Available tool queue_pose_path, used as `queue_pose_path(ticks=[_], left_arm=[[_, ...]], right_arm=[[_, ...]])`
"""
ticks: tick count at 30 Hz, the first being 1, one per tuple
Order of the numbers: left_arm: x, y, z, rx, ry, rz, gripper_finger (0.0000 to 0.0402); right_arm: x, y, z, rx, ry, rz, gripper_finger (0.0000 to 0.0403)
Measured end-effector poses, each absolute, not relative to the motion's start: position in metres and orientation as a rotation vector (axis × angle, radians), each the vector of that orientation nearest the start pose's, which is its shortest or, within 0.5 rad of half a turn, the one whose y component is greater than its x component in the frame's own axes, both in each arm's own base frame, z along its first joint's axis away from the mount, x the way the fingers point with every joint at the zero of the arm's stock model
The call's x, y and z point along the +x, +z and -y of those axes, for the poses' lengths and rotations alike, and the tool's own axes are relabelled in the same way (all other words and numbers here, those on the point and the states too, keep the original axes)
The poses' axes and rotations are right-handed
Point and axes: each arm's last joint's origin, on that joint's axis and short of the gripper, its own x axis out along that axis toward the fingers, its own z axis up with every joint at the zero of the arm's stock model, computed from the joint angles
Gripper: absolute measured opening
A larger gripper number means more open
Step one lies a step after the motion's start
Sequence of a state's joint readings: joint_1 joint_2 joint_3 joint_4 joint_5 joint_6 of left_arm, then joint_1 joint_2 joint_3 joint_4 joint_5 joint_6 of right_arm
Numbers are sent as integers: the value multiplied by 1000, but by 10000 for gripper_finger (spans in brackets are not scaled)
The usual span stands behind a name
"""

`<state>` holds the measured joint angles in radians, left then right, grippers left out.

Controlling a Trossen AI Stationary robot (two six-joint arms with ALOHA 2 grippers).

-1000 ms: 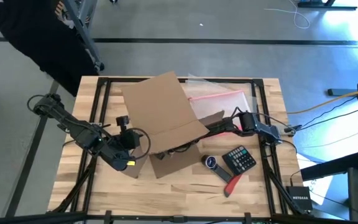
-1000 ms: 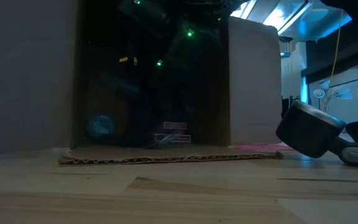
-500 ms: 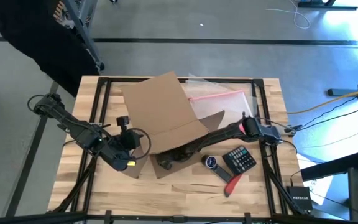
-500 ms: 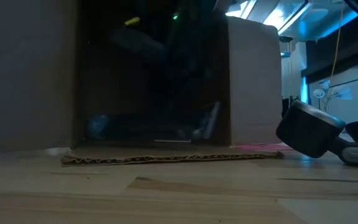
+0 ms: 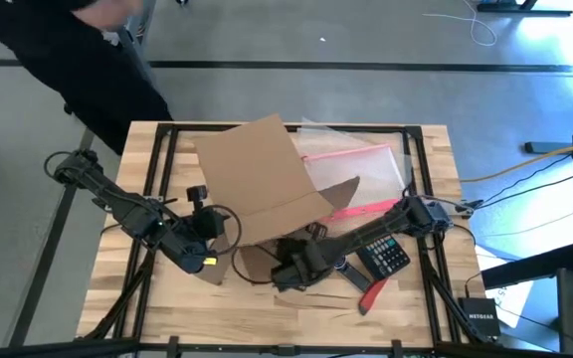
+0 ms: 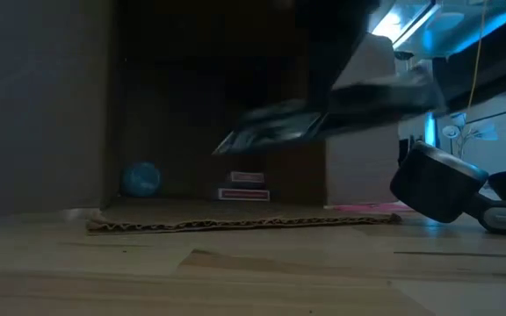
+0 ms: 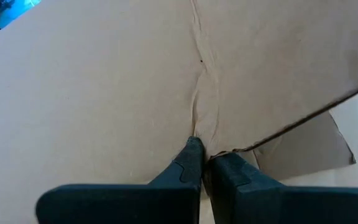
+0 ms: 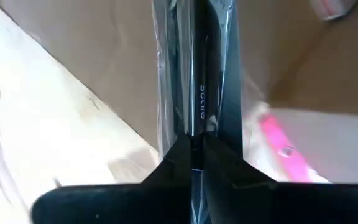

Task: Unpack boxes
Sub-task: Remove the black ballpen from the cardboard box

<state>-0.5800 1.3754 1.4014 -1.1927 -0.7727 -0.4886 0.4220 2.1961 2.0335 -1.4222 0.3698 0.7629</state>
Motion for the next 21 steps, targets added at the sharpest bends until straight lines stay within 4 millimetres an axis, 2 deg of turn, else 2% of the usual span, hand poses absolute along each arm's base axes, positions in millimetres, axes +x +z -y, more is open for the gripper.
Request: queue_pose_path(ticks=[5, 7, 11, 17, 21], left_arm=[[218, 347, 118, 281, 377, -826, 4], [218, 347, 118, 280, 377, -826, 4], [217, 347, 119, 284, 374, -828, 4], [217, 347, 119, 286, 374, -829, 4], [217, 348, 119, 288, 373, -828, 4]], right_arm=[[373, 256, -155, -165, -551, -1401, 11], [367, 258, -151, -193, -492, -1422, 8], [350, 261, -134, -177, -541, -1464, 0], [320, 251, -122, -130, -597, -1464, 0], [314, 230, -122, -48, -599, -1386, 2]])
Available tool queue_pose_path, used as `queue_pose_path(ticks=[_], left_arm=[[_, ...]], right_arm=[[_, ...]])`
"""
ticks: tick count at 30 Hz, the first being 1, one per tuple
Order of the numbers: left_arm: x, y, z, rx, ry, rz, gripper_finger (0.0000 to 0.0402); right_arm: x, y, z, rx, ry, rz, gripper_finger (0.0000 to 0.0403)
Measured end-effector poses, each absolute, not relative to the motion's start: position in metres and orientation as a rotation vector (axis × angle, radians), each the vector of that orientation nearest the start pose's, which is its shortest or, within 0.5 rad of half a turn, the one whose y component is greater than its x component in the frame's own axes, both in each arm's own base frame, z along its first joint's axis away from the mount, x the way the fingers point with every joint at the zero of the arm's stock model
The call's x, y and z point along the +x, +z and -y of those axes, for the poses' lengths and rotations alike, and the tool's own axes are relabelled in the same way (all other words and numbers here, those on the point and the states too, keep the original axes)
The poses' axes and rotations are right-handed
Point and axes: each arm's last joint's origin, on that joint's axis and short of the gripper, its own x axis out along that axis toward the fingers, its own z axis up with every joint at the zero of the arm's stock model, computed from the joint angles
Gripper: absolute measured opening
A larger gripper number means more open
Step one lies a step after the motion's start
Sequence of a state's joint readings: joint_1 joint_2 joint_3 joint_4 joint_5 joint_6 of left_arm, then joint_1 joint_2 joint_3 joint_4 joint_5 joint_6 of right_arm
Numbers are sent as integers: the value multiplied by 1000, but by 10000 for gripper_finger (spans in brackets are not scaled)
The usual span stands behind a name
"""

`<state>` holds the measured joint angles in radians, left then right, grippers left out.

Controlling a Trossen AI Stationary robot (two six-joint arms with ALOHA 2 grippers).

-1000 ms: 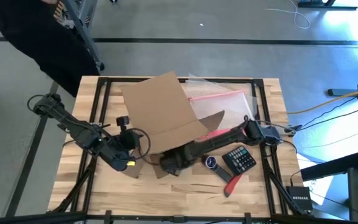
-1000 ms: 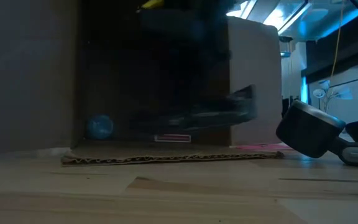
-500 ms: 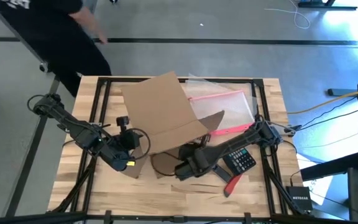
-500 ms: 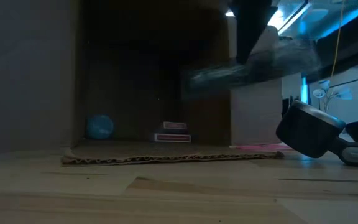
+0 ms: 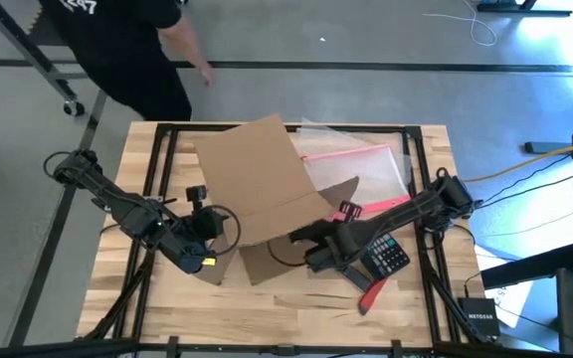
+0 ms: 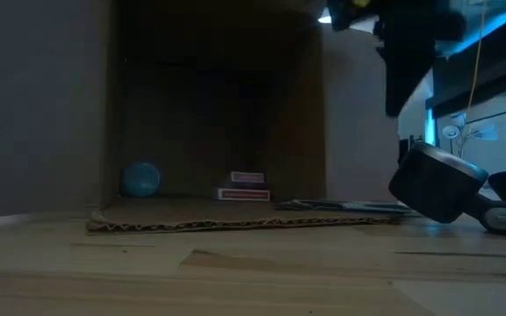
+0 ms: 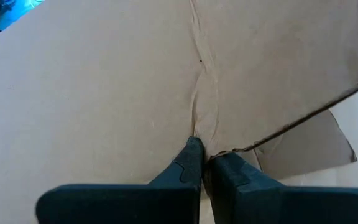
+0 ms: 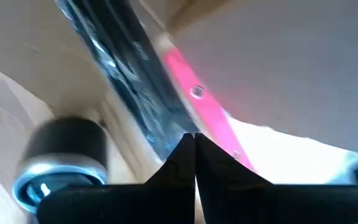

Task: Unpack boxes
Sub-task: Remove the black ballpen from the cardboard box

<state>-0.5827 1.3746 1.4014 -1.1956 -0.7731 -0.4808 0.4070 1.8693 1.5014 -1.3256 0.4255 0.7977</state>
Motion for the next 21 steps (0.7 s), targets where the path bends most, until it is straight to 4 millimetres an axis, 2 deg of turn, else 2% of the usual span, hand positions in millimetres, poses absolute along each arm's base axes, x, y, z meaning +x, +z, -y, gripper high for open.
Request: queue_pose_path(ticks=[5, 12, 17, 21], left_arm=[[217, 348, 119, 286, 372, -826, 4], [217, 348, 119, 277, 377, -824, 4], [217, 348, 118, 271, 381, -823, 4], [217, 348, 119, 269, 382, -823, 4]], right_arm=[[327, 201, -119, 17, -498, -1244, 0], [352, 167, -80, 245, -368, -1108, 0], [351, 154, -64, 296, -307, -1149, 0], [342, 145, -60, 245, -408, -1171, 0]])
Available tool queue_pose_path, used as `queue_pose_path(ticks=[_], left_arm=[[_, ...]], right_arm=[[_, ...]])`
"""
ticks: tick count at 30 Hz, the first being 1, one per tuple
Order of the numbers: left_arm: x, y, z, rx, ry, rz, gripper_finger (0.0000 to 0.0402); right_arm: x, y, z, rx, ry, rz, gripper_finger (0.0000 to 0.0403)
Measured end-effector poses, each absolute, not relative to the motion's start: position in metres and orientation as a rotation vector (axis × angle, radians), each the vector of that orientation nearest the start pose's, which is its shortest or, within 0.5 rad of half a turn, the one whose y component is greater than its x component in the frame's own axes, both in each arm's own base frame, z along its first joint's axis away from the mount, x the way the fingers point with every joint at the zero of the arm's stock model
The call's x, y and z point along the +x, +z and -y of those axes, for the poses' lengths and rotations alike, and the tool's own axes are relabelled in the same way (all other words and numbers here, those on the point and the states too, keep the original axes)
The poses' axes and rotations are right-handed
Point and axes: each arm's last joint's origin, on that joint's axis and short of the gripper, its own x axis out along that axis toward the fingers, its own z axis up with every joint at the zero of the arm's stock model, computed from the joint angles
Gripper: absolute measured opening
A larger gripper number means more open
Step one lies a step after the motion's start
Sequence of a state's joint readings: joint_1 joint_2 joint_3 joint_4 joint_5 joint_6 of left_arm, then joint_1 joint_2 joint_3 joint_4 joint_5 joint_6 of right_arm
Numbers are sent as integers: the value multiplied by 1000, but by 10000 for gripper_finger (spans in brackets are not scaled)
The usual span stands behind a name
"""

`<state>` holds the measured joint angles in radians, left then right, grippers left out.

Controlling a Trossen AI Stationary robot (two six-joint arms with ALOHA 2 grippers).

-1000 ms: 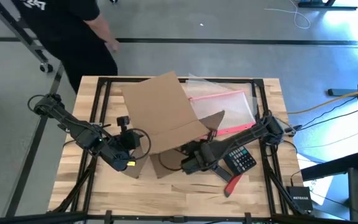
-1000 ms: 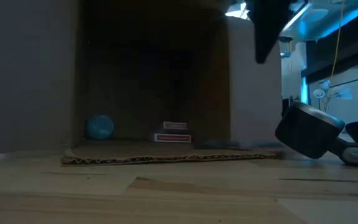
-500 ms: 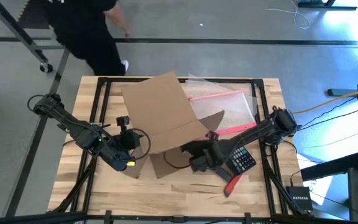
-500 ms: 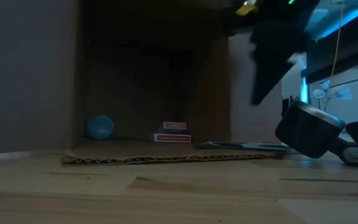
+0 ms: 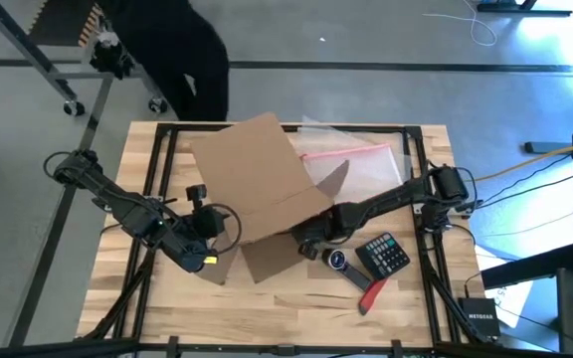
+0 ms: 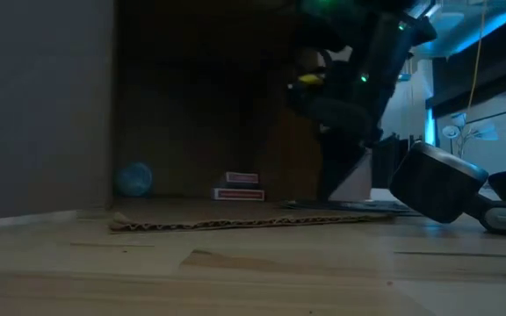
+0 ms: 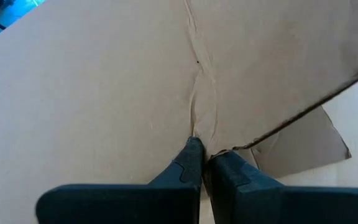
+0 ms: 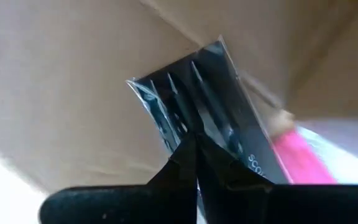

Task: Unpack boxes
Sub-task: Remove the black ballpen from the cardboard box, then remove the red playing cards from the cardboard box

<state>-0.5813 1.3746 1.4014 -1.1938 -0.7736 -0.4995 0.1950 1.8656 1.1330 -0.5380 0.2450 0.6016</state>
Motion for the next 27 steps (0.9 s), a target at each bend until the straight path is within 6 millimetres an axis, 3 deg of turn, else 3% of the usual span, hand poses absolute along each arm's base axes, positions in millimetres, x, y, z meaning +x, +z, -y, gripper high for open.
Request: queue_pose_path(ticks=[16, 21, 27], left_arm=[[217, 348, 118, 271, 381, -825, 4], [217, 348, 119, 271, 380, -824, 4], [217, 348, 119, 270, 380, -823, 4]], right_arm=[[283, 143, -73, 121, -572, -1633, 0], [288, 167, -85, 169, -565, -1505, 0], [310, 206, -111, 227, -488, -1196, 0]])
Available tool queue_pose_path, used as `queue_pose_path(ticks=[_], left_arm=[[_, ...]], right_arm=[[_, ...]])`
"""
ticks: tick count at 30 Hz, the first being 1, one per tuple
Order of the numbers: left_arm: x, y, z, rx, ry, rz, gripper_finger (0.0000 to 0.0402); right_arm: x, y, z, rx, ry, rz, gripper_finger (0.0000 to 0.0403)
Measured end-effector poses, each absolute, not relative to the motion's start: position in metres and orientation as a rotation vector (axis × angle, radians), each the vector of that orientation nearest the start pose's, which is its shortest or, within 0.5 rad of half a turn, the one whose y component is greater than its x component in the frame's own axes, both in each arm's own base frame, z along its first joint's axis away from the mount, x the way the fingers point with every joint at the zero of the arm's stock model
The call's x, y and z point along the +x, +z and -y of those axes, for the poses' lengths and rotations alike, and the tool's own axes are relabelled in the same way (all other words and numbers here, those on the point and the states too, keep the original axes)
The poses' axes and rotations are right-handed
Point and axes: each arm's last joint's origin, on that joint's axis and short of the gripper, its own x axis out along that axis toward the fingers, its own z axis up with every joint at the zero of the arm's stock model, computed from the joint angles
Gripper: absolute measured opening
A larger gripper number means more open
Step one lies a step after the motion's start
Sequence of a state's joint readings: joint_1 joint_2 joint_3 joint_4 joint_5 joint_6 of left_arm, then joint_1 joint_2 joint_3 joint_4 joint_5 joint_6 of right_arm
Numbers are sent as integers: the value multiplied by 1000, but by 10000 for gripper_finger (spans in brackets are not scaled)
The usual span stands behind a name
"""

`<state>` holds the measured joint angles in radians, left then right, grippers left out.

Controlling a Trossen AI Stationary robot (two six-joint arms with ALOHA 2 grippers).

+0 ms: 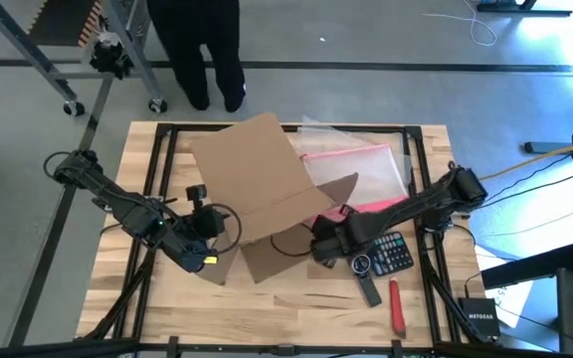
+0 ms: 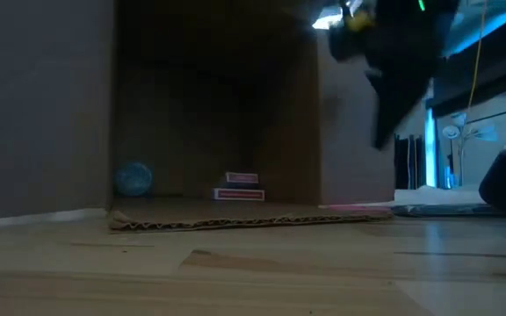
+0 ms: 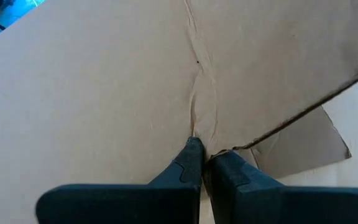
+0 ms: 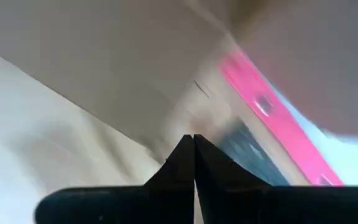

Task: Unpack boxes
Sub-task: Remove the red playing cards from the cardboard box

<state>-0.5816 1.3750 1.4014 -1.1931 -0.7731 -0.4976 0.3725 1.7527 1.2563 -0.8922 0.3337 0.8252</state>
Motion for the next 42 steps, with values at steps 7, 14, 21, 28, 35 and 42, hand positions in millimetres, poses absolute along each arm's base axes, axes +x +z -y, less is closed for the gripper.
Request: queue_pose_path(ticks=[7, 14, 21, 28, 35, 42], left_arm=[[217, 348, 119, 269, 380, -822, 4], [217, 348, 119, 273, 378, -823, 4], [217, 348, 119, 273, 376, -822, 4], [217, 348, 119, 271, 376, -821, 4], [217, 348, 119, 270, 376, -821, 4], [218, 348, 119, 265, 376, -818, 4]], right_arm=[[346, 205, -141, 335, -340, -794, 4], [379, 175, -142, 251, -372, -610, 95], [414, 141, -123, -90, -548, -518, 230], [444, 128, -77, 48, -653, -508, 277], [458, 123, -34, 132, -714, -511, 261], [460, 124, 0, 207, -811, -466, 232]])
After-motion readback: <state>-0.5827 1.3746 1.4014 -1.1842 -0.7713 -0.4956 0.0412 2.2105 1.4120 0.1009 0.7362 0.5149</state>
